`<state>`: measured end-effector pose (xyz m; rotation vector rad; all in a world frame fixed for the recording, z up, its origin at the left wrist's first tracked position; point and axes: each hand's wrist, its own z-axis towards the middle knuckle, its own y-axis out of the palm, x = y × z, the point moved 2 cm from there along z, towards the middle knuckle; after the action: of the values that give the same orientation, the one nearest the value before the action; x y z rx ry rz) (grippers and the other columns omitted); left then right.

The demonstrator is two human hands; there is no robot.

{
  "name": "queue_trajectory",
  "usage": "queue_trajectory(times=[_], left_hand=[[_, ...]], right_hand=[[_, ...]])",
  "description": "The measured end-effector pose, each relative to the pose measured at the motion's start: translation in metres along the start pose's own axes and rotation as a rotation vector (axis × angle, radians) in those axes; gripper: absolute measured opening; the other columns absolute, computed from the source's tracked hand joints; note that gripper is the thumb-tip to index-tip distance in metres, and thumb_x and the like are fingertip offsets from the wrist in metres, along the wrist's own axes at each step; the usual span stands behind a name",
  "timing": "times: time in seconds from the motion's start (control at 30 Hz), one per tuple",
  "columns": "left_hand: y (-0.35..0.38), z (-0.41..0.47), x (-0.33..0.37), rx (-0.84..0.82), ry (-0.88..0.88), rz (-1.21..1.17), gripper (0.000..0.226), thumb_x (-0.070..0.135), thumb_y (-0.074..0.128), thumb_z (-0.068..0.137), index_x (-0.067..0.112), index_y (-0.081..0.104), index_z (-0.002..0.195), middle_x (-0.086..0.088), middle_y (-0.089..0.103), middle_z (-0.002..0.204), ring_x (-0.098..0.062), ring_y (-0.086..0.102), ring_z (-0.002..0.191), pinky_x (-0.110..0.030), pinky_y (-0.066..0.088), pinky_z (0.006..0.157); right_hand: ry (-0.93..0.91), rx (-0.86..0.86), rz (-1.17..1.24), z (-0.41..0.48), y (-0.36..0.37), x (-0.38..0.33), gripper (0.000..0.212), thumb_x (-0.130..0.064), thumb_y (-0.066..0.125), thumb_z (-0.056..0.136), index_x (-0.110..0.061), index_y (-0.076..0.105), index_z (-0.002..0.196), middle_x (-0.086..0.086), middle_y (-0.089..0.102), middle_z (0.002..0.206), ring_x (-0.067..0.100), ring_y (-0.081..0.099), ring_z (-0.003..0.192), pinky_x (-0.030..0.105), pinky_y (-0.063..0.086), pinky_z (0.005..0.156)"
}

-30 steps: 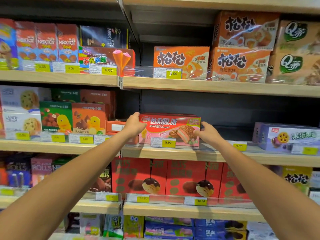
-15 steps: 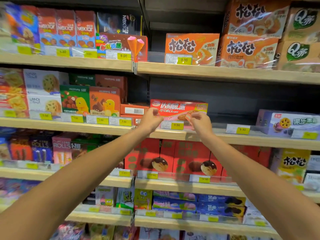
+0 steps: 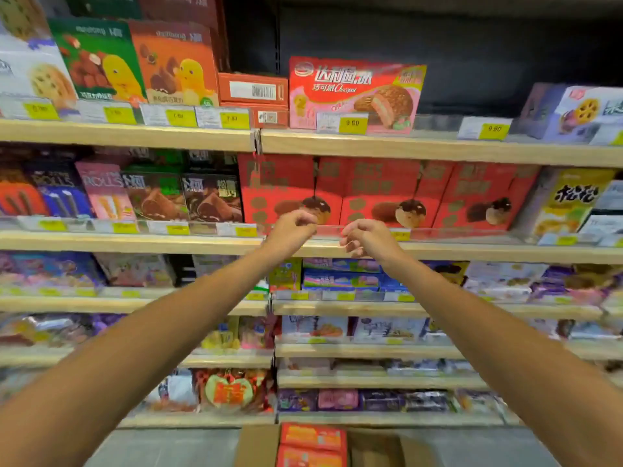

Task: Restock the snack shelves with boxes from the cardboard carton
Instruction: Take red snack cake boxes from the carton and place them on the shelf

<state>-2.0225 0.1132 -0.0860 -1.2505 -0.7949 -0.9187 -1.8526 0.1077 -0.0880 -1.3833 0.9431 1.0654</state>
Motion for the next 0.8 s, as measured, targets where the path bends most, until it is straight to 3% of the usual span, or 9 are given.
queue_trajectory(times=[0.1, 0.17, 0.3, 0.37, 0.4, 0.53, 0.67, 0.8], left_hand=[[0.026, -0.014, -0.048, -0.104, -0.108, -0.016, 0.009, 0.003, 0.059, 0.088, 0.008, 0.06, 0.095, 0.002, 0.056, 0.076, -0.009, 0.053, 0.073, -0.022, 0.045, 0.067], [0.043, -0.025, -0.08, -0.175, -0.179, 0.0, 0.008, 0.006, 0.06, 0.089, 0.01, 0.06, 0.095, 0.002, 0.055, 0.077, -0.014, 0.053, 0.076, -0.022, 0.042, 0.066], [0.078, -0.043, -0.149, -0.336, -0.341, 0.021, 0.007, 0.007, 0.056, 0.09, 0.014, 0.055, 0.089, -0.002, 0.057, 0.083, -0.012, 0.049, 0.075, -0.023, 0.041, 0.071], [0.098, -0.059, -0.19, -0.439, -0.464, 0.012, 0.006, 0.008, 0.056, 0.09, 0.012, 0.051, 0.091, -0.014, 0.057, 0.096, -0.017, 0.047, 0.086, -0.028, 0.039, 0.077], [0.107, -0.068, -0.206, -0.473, -0.516, 0.005, 0.007, 0.008, 0.056, 0.09, 0.012, 0.05, 0.09, -0.012, 0.054, 0.095, -0.018, 0.047, 0.087, -0.03, 0.038, 0.079], [0.14, -0.096, -0.264, -0.456, -0.639, 0.07, 0.03, 0.007, 0.053, 0.092, 0.026, 0.044, 0.071, 0.009, 0.041, 0.073, 0.001, 0.046, 0.063, -0.02, 0.043, 0.07], [0.174, -0.123, -0.338, -0.518, -0.733, 0.125, 0.034, 0.013, 0.049, 0.095, 0.031, 0.04, 0.067, 0.014, 0.04, 0.074, 0.001, 0.039, 0.066, -0.026, 0.035, 0.083], [0.203, -0.147, -0.411, -0.589, -0.832, 0.151, 0.028, 0.016, 0.053, 0.092, 0.029, 0.044, 0.069, 0.012, 0.045, 0.075, -0.015, 0.05, 0.081, -0.029, 0.041, 0.077]], right_hand=[[0.096, -0.05, -0.039, -0.009, 0.016, 0.051, 0.023, -0.009, 0.048, 0.095, -0.013, 0.058, 0.075, 0.005, 0.062, 0.071, 0.008, 0.057, 0.054, 0.022, 0.045, 0.051], [0.174, -0.068, -0.06, -0.017, 0.025, 0.086, 0.023, -0.009, 0.047, 0.095, -0.013, 0.059, 0.077, 0.004, 0.062, 0.071, 0.008, 0.057, 0.055, 0.021, 0.046, 0.052], [0.348, -0.122, -0.077, -0.022, 0.04, 0.161, 0.023, -0.01, 0.049, 0.095, -0.013, 0.06, 0.074, -0.002, 0.064, 0.061, 0.008, 0.058, 0.051, 0.024, 0.044, 0.055], [0.463, -0.142, -0.072, -0.03, 0.048, 0.202, 0.024, -0.006, 0.049, 0.094, -0.013, 0.059, 0.073, -0.004, 0.063, 0.053, 0.004, 0.058, 0.044, 0.02, 0.045, 0.05], [0.515, -0.14, -0.054, -0.032, 0.052, 0.219, 0.025, -0.003, 0.048, 0.094, -0.011, 0.057, 0.072, -0.002, 0.061, 0.051, 0.004, 0.056, 0.04, 0.017, 0.044, 0.046], [0.652, -0.186, -0.132, -0.043, 0.071, 0.29, 0.024, -0.009, 0.051, 0.092, -0.017, 0.057, 0.07, 0.001, 0.059, 0.062, 0.01, 0.055, 0.056, 0.022, 0.041, 0.054], [0.781, -0.239, -0.116, -0.055, 0.087, 0.375, 0.018, -0.011, 0.055, 0.09, -0.018, 0.056, 0.074, 0.005, 0.061, 0.074, 0.014, 0.056, 0.068, 0.024, 0.041, 0.062], [0.874, -0.26, -0.126, -0.063, 0.104, 0.449, 0.006, -0.011, 0.054, 0.092, -0.011, 0.06, 0.093, 0.004, 0.059, 0.081, 0.012, 0.055, 0.071, 0.023, 0.043, 0.062]])
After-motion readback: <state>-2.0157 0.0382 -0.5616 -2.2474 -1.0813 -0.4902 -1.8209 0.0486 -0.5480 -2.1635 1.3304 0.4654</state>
